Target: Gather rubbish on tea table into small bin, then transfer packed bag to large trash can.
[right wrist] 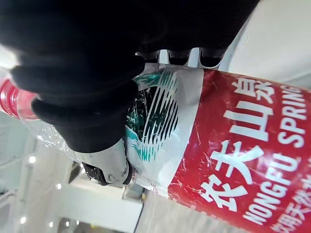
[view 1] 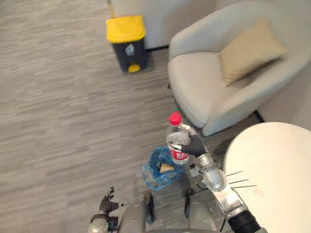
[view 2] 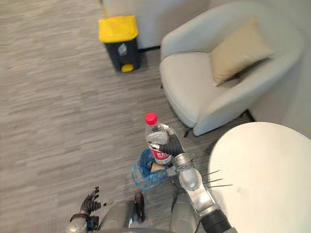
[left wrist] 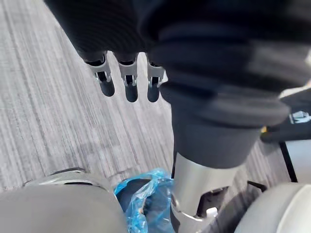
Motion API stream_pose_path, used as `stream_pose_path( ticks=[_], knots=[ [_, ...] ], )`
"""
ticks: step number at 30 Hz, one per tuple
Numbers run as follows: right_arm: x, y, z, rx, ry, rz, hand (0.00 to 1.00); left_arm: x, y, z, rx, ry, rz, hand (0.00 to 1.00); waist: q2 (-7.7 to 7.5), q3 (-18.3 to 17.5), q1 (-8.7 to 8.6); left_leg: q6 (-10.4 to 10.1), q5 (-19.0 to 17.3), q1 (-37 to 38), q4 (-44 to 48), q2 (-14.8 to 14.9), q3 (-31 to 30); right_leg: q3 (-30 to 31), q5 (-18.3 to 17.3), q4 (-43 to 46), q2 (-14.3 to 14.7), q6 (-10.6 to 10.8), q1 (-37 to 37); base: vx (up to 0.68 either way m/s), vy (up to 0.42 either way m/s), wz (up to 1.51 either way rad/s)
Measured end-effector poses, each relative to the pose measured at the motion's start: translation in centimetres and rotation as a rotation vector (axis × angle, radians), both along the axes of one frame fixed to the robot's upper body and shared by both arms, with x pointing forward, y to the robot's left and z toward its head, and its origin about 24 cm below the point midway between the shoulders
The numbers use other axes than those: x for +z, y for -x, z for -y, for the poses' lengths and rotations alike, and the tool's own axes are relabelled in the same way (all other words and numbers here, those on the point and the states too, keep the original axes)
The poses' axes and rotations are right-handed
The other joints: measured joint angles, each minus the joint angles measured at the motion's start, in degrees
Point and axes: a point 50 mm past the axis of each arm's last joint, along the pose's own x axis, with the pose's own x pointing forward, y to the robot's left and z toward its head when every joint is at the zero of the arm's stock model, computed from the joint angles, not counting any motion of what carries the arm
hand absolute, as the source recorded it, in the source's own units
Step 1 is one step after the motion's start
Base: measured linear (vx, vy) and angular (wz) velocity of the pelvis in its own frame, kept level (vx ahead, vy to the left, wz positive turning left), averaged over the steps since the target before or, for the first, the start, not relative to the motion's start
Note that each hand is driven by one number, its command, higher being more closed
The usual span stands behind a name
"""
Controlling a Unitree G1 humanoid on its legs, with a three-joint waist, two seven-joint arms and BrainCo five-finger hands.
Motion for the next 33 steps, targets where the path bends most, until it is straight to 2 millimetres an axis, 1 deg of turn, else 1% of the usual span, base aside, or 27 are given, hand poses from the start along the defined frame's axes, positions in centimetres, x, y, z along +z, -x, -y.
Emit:
stream_pose_path(
  ticks=[1, 2, 3, 4, 5, 6, 7, 8, 9, 10, 12, 13, 14, 16, 18, 20, 23, 24, 28, 30, 33],
  knots=[
    [0.2, -0.6, 0.1, -0.006, 0.018, 0.003, 1.00, 0.4, -0.7, 0.2, 0.002, 0.008, 0.025, 0.00, 0.08, 1.0, 0.00, -0.1, 0.0, -0.9, 0.5, 0.3, -0.3, -0.2, -0.1, 0.5, 0.2, -0.2, -0.8, -0.09, -0.118, 0.09],
    [0.4, -1.6, 0.0, -0.025, 0.045, 0.011, 1.00, 1.0, -1.8, 0.7, 0.008, 0.026, 0.066, 0.00, -0.04, 2.0, -0.01, -0.1, 0.0, -3.3, 1.6, 0.5, -0.4, -0.1, -0.2, 2.1, 0.3, -0.5, -3.4, -0.09, -0.087, 0.02],
    [0.7, -2.3, -0.1, -0.045, 0.070, 0.023, 1.00, 1.5, -2.7, 1.4, 0.018, 0.047, 0.098, 0.00, 0.07, 2.2, 0.02, -0.1, -0.1, -6.5, 3.3, 0.7, -0.4, 0.2, -0.6, 4.0, 0.2, -1.0, -6.7, -0.12, -0.078, -0.02],
    [0.8, -2.6, -0.3, -0.050, 0.079, 0.030, 1.00, 1.7, -3.2, 1.8, 0.023, 0.061, 0.112, 0.00, 0.15, 2.2, 0.04, -0.2, -0.2, -8.3, 4.6, 0.8, -0.3, 0.3, -0.9, 5.1, 0.1, -1.2, -8.4, -0.13, -0.057, -0.07],
    [1.4, -3.4, -0.8, -0.053, 0.086, 0.045, 1.00, 2.3, -4.1, 2.2, 0.041, 0.085, 0.147, 0.00, 0.40, 2.5, 0.16, -0.1, -1.0, -12.4, 7.6, 1.6, -0.2, 0.5, -1.3, 7.8, 0.2, -1.5, -12.2, -0.16, -0.041, -0.07],
    [2.2, -3.8, -1.5, -0.054, 0.076, 0.073, 1.00, 3.4, -5.4, 2.2, 0.075, 0.107, 0.205, 0.00, 0.52, 3.2, 0.27, 0.0, -2.3, -16.8, 11.5, 2.4, -0.2, 0.6, -2.6, 11.1, 0.2, -1.8, -16.1, -0.15, -0.030, -0.04],
    [2.7, -4.0, -1.9, -0.053, 0.066, 0.090, 1.00, 4.0, -6.1, 2.3, 0.091, 0.121, 0.234, 0.00, 0.55, 3.7, 0.32, 0.0, -2.9, -19.0, 13.5, 2.5, -0.4, 0.7, -3.4, 12.9, 0.1, -1.9, -18.0, -0.17, -0.016, 0.10],
    [3.7, -4.3, -2.6, -0.056, 0.053, 0.129, 1.00, 5.3, -7.6, 2.3, 0.132, 0.146, 0.294, 0.00, 0.66, 4.7, 0.37, 0.0, -4.2, -23.5, 17.5, 2.7, -0.9, 0.7, -4.7, 17.0, -0.3, -1.9, -22.1, -0.15, -0.011, 0.17],
    [4.4, -4.5, -2.9, -0.057, 0.050, 0.154, 1.00, 6.1, -8.4, 2.4, 0.141, 0.160, 0.329, 0.00, 0.65, 5.3, 0.38, 0.1, -4.6, -25.9, 19.5, 2.7, -1.1, 0.6, -5.4, 19.3, -0.8, -2.1, -24.3, -0.25, -0.046, 0.39],
    [6.6, -5.1, -3.6, -0.061, 0.037, 0.232, 1.00, 8.7, -10.4, 2.3, 0.160, 0.186, 0.449, 0.00, 0.90, 5.9, 0.50, 0.8, -5.5, -34.2, 24.8, 3.0, -1.5, 0.7, -7.7, 25.2, -2.0, -1.7, -32.3, -0.21, -0.061, 0.37],
    [8.0, -5.5, -3.8, -0.073, 0.027, 0.280, 1.00, 10.9, -11.8, 2.2, 0.172, 0.191, 0.536, 0.00, 0.99, 6.4, 1.20, 0.8, -5.5, -39.3, 27.2, 4.1, -0.9, 0.7, -8.2, 28.1, -2.6, -1.8, -37.3, -0.17, -0.084, 0.32],
    [9.3, -6.2, -3.8, -0.099, 0.032, 0.308, 1.00, 13.1, -13.2, 2.2, 0.171, 0.198, 0.620, 0.00, 1.10, 7.6, 1.88, 0.8, -5.4, -43.3, 29.0, 5.0, 0.0, 0.8, -8.5, 30.6, -3.3, -2.0, -41.3, -0.16, -0.096, 0.30],
    [10.0, -6.8, -3.9, -0.121, 0.039, 0.318, 1.00, 14.5, -13.7, 1.8, 0.172, 0.195, 0.679, 0.00, 1.11, 7.6, 2.20, 0.8, -4.9, -46.7, 30.8, 5.6, 0.0, 0.7, -8.9, 32.7, -3.7, -2.1, -44.5, -0.14, -0.070, 0.27],
    [10.9, -7.3, -3.7, -0.148, 0.039, 0.336, 1.00, 15.7, -13.8, 1.3, 0.178, 0.182, 0.734, 0.00, 1.10, 7.7, 3.23, 0.9, -4.6, -50.7, 33.6, 5.6, -0.1, 1.4, -9.5, 35.8, -4.0, -2.2, -48.6, -0.08, -0.006, 0.07],
    [11.8, -7.7, -3.7, -0.169, 0.033, 0.357, 1.00, 16.3, -13.9, 0.8, 0.193, 0.196, 0.745, 0.00, 1.17, 7.7, 3.57, 0.9, -4.6, -53.0, 34.9, 5.6, -0.2, 1.6, -9.6, 37.0, -4.1, -2.1, -51.0, -0.05, 0.025, 0.01],
    [13.0, -8.3, -3.8, -0.184, 0.037, 0.383, 1.00, 17.1, -13.9, -0.2, 0.194, 0.172, 0.777, 0.00, 1.17, 7.7, 3.62, 1.0, -4.7, -55.9, 36.2, 5.7, -0.4, 1.8, -9.6, 38.1, -4.2, -2.1, -53.6, -0.05, 0.046, -0.02],
    [14.1, -9.0, -3.2, -0.223, 0.053, 0.404, 1.00, 17.3, -13.8, -0.6, 0.203, 0.175, 0.793, 0.00, 1.16, 7.7, 3.93, 1.2, -4.8, -58.1, 37.2, 5.6, -0.1, 2.4, -9.8, 39.4, -4.8, -2.2, -56.3, -0.04, 0.041, 0.01],
    [14.4, -9.3, -2.5, -0.252, 0.066, 0.406, 0.00, 17.6, -13.8, -0.4, 0.199, 0.180, 0.812, 0.00, 1.16, 7.7, 4.58, 1.2, -4.8, -58.8, 37.6, 5.6, 0.1, 2.7, -9.8, 40.0, -4.8, -2.3, -57.2, -0.03, 0.027, 0.01],
    [14.4, -10.1, -0.8, -0.318, 0.099, 0.385, 0.00, 17.8, -13.8, -0.2, 0.192, 0.186, 0.827, 0.00, 1.14, 7.7, 4.91, 1.2, -4.8, -59.2, 37.8, 5.6, 0.0, 2.8, -10.1, 40.5, -4.9, -2.2, -57.7, -0.04, 0.033, 0.03],
    [14.4, -10.3, 0.3, -0.362, 0.109, 0.379, 0.00, 17.9, -13.8, -0.3, 0.190, 0.182, 0.828, 0.00, 1.11, 7.6, 4.73, 1.4, -4.6, -59.1, 37.7, 5.6, 0.0, 2.8, -10.1, 40.5, -4.9, -2.3, -57.7, -0.04, 0.030, -0.01],
    [14.4, -10.5, 1.3, -0.394, 0.128, 0.372, 0.00, 17.9, -13.8, -0.2, 0.179, 0.176, 0.828, 0.00, 1.00, 7.5, 4.53, 1.5, -4.4, -58.9, 37.3, 5.6, 0.1, 2.8, -10.1, 40.2, -4.8, -2.3, -57.7, -0.03, 0.024, 0.00]
  ],
)
